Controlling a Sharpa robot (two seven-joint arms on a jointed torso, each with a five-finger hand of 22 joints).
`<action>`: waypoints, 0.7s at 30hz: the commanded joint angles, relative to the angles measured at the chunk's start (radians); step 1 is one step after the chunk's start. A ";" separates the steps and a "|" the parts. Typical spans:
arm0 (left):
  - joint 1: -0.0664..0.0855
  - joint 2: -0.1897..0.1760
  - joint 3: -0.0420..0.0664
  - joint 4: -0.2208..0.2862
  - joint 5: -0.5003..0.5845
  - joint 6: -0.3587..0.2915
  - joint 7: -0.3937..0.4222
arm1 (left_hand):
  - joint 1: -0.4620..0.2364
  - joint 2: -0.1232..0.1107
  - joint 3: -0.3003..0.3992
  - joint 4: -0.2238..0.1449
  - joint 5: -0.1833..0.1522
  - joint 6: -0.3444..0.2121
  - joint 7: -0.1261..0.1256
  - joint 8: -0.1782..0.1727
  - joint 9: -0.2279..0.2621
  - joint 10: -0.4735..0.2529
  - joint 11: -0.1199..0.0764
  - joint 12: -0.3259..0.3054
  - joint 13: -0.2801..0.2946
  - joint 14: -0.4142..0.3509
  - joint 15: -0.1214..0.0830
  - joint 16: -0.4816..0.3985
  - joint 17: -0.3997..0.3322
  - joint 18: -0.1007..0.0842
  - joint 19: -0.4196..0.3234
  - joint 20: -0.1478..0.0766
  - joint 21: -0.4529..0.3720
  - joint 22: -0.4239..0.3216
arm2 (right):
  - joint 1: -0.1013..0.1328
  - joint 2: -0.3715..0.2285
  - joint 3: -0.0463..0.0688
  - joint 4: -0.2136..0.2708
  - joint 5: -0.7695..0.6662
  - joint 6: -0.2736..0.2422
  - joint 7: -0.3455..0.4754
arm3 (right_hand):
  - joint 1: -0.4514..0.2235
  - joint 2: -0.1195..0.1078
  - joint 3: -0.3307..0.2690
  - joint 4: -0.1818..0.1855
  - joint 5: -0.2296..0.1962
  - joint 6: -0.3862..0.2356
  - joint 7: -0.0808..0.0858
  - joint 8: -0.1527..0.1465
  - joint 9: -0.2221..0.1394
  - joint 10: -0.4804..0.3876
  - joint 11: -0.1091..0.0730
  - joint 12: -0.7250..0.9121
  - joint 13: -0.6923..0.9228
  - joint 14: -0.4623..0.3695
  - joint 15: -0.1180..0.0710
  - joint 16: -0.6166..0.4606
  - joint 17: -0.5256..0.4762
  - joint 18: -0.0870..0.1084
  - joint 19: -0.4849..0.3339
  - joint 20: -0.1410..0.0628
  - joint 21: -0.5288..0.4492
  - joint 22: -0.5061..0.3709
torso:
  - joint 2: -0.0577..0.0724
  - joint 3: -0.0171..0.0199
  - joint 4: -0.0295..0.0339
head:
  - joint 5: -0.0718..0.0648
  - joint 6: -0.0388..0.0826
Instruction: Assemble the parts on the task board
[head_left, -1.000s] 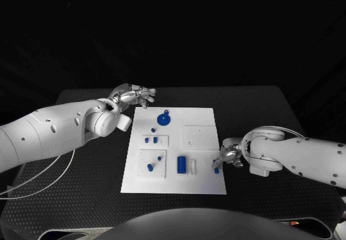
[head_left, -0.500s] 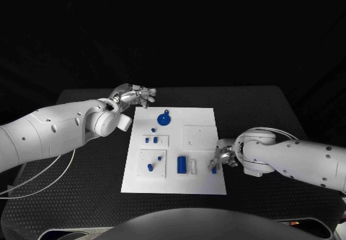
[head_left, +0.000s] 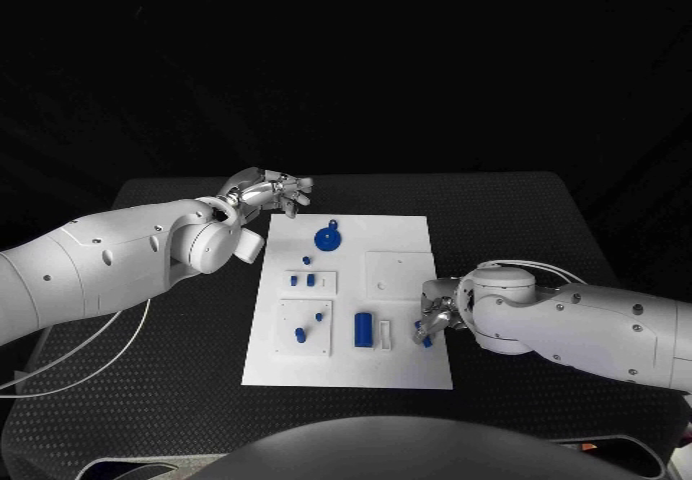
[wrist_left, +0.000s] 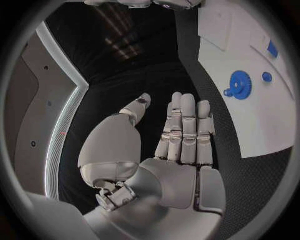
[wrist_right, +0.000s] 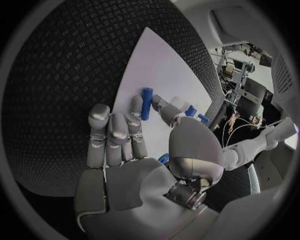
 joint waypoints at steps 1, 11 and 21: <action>0.001 0.001 0.001 0.003 -0.003 0.015 0.002 | 0.002 -0.005 -0.003 0.005 -0.003 -0.004 0.002 -0.003 0.001 -0.008 0.000 -0.004 -0.001 -0.008 -0.001 -0.007 0.001 0.013 -0.006 -0.037 -0.004 0.018 | -0.019 0.003 -0.013 -0.002 -0.059 -0.005 0.003 | 0.018 -0.001 0.013 -0.002 -0.005 -0.014 0.010 -0.171 0.002 -0.008 0.001 -0.006 -0.001 -0.005 -0.001 -0.003 -0.002 0.021 0.002 -0.006 0.004 -0.002 | 0.000 -0.0001 0.0009 | 0.002 0.000; 0.001 -0.001 0.001 0.004 -0.004 0.015 0.000 | 0.002 -0.005 -0.003 0.006 -0.004 -0.005 0.002 -0.003 0.001 -0.009 0.000 -0.004 -0.001 -0.008 -0.001 -0.007 0.002 0.013 -0.006 -0.037 -0.004 0.018 | -0.019 -0.014 -0.013 0.013 0.042 -0.029 0.013 | 0.042 0.067 0.067 -0.036 0.091 -0.031 0.021 -0.190 -0.008 -0.009 0.010 -0.013 0.000 -0.008 0.008 -0.009 -0.013 0.021 -0.005 0.003 0.006 -0.003 | 0.000 -0.0004 -0.0003 | 0.005 0.000; 0.001 -0.003 0.001 0.005 -0.006 0.017 -0.002 | 0.002 -0.005 -0.003 0.008 -0.004 -0.006 0.002 -0.004 0.001 -0.009 0.000 -0.004 -0.001 -0.007 -0.001 -0.007 0.002 0.013 -0.006 -0.037 -0.004 0.018 | 0.001 -0.034 -0.012 0.003 0.443 -0.138 0.034 | 0.025 0.113 0.161 -0.064 0.213 -0.026 0.023 -0.196 -0.017 -0.008 0.014 -0.019 0.002 -0.012 0.011 -0.017 -0.025 0.021 -0.007 0.011 0.010 -0.005 | 0.000 0.0000 -0.0016 | 0.011 0.000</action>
